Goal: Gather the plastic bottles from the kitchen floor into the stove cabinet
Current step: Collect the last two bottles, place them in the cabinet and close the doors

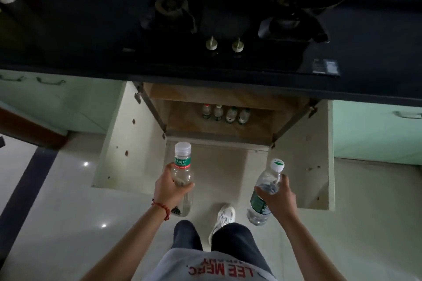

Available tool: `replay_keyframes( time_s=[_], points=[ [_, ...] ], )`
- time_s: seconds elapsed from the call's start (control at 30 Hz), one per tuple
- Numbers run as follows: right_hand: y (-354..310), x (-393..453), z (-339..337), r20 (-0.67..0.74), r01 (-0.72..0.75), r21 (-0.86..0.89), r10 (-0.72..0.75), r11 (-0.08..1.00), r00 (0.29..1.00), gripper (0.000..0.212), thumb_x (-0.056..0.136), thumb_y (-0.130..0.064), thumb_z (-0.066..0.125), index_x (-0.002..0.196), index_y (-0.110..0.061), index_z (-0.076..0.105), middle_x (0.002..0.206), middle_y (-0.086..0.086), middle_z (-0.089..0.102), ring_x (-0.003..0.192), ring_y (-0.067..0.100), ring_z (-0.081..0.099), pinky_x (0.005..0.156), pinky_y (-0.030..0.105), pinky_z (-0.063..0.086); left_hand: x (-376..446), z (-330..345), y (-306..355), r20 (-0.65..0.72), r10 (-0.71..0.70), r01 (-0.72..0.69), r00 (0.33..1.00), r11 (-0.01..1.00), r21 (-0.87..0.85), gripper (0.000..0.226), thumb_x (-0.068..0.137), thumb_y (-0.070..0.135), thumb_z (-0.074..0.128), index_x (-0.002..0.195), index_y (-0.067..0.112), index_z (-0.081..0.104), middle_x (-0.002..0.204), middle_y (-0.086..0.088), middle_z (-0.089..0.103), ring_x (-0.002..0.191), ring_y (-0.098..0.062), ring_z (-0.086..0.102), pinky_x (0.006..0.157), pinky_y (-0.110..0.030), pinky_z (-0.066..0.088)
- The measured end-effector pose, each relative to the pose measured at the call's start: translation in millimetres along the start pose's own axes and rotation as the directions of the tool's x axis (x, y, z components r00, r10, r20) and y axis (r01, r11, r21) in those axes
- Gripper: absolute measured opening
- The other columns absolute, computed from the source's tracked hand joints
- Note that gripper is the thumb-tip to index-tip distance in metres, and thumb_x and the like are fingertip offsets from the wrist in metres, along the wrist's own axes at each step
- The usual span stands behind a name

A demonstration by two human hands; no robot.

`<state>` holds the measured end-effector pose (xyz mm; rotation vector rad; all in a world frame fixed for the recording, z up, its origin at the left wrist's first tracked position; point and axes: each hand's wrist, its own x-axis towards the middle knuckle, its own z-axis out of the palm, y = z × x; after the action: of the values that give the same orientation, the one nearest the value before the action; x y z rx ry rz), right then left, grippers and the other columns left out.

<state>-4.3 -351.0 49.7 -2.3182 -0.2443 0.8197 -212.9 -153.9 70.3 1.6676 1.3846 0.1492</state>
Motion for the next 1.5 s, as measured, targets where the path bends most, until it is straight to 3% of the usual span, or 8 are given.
replay_keyframes(
  time_s=[0.2, 0.3, 0.6, 0.87, 1.0, 1.13, 1.23, 1.5],
  points=[
    [-24, 56, -9, -0.033, 0.035, 0.031, -0.033, 0.999, 0.999, 0.069, 0.065, -0.032, 0.080, 0.120, -0.018, 0.041, 0.113, 0.016, 0.064, 0.096, 0.037, 0.063, 0.076, 0.041, 0.055, 49, 10, 19, -0.040, -0.028, 0.029, 0.999, 0.999, 0.032, 0.074, 0.060, 0.024, 0.080, 0.125, 0.017, 0.045, 0.067, 0.010, 0.059, 0.064, -0.004, 0.057, 0.056, -0.020, 0.041],
    [-28, 80, -4, -0.052, 0.044, 0.046, -0.042, 0.998, 0.998, 0.067, 0.064, -0.032, 0.080, 0.118, -0.018, 0.042, 0.105, 0.011, 0.065, 0.092, 0.034, 0.063, 0.075, 0.042, 0.055, 71, 16, 25, -0.032, -0.015, 0.016, 0.999, 0.999, 0.047, 0.075, 0.061, 0.022, 0.080, 0.126, 0.016, 0.044, 0.055, 0.004, 0.061, 0.056, -0.003, 0.059, 0.050, -0.013, 0.039],
    [-1, 166, 51, -0.125, 0.070, 0.143, -0.052, 0.987, 0.991, 0.056, 0.062, -0.030, 0.082, 0.103, -0.026, 0.044, 0.086, -0.005, 0.062, 0.077, 0.019, 0.061, 0.065, 0.025, 0.042, 168, 69, 7, 0.052, 0.075, -0.080, 0.996, 0.993, 0.087, 0.078, 0.061, 0.020, 0.082, 0.129, 0.019, 0.043, 0.053, 0.007, 0.057, 0.050, -0.003, 0.056, 0.048, -0.011, 0.038],
    [51, 277, 131, -0.222, 0.180, 0.123, -0.150, 0.976, 0.964, 0.072, 0.062, -0.028, 0.084, 0.119, -0.019, 0.042, 0.093, -0.002, 0.061, 0.084, 0.018, 0.059, 0.076, 0.025, 0.043, 272, 155, -52, 0.040, 0.241, -0.242, 0.970, 0.970, 0.002, 0.077, 0.058, 0.019, 0.084, 0.126, 0.014, 0.048, 0.096, 0.007, 0.062, 0.078, -0.008, 0.058, 0.067, -0.012, 0.041],
    [81, 341, 169, -0.267, 0.244, 0.135, -0.202, 0.960, 0.942, 0.076, 0.062, -0.028, 0.084, 0.125, -0.019, 0.042, 0.092, -0.009, 0.057, 0.082, 0.012, 0.055, 0.075, 0.021, 0.041, 337, 200, -89, 0.023, 0.272, -0.272, 0.962, 0.962, 0.000, 0.067, 0.058, 0.018, 0.083, 0.118, 0.015, 0.053, 0.100, 0.007, 0.062, 0.091, -0.009, 0.055, 0.074, -0.017, 0.041],
    [110, 402, 200, -0.344, 0.334, 0.100, -0.282, 0.937, 0.896, 0.073, 0.061, -0.023, 0.085, 0.122, -0.008, 0.046, 0.089, -0.005, 0.057, 0.080, 0.013, 0.056, 0.065, 0.008, 0.037, 407, 240, -125, -0.003, 0.268, -0.268, 0.963, 0.963, -0.010, 0.057, 0.060, 0.013, 0.083, 0.111, 0.010, 0.056, 0.108, -0.012, 0.067, 0.099, -0.025, 0.062, 0.079, -0.030, 0.046],
    [128, 446, 216, -0.331, 0.378, 0.110, -0.325, 0.919, 0.886, 0.074, 0.061, -0.023, 0.084, 0.123, -0.009, 0.046, 0.102, -0.001, 0.060, 0.092, 0.014, 0.056, 0.078, 0.020, 0.041, 453, 260, -143, -0.011, 0.297, -0.298, 0.955, 0.954, -0.039, 0.064, 0.061, 0.011, 0.082, 0.117, 0.011, 0.052, 0.115, -0.010, 0.064, 0.105, -0.024, 0.058, 0.085, -0.029, 0.041],
    [150, 531, 240, -0.478, 0.429, 0.041, -0.359, 0.903, 0.802, 0.073, 0.063, -0.018, 0.084, 0.121, 0.004, 0.046, 0.121, 0.021, 0.060, 0.113, 0.032, 0.056, 0.091, 0.025, 0.040, 550, 280, -185, -0.117, 0.251, -0.267, 0.961, 0.951, -0.155, 0.062, 0.064, 0.010, 0.080, 0.119, 0.006, 0.052, 0.118, -0.011, 0.061, 0.107, -0.023, 0.056, 0.089, -0.031, 0.042]
  ],
)
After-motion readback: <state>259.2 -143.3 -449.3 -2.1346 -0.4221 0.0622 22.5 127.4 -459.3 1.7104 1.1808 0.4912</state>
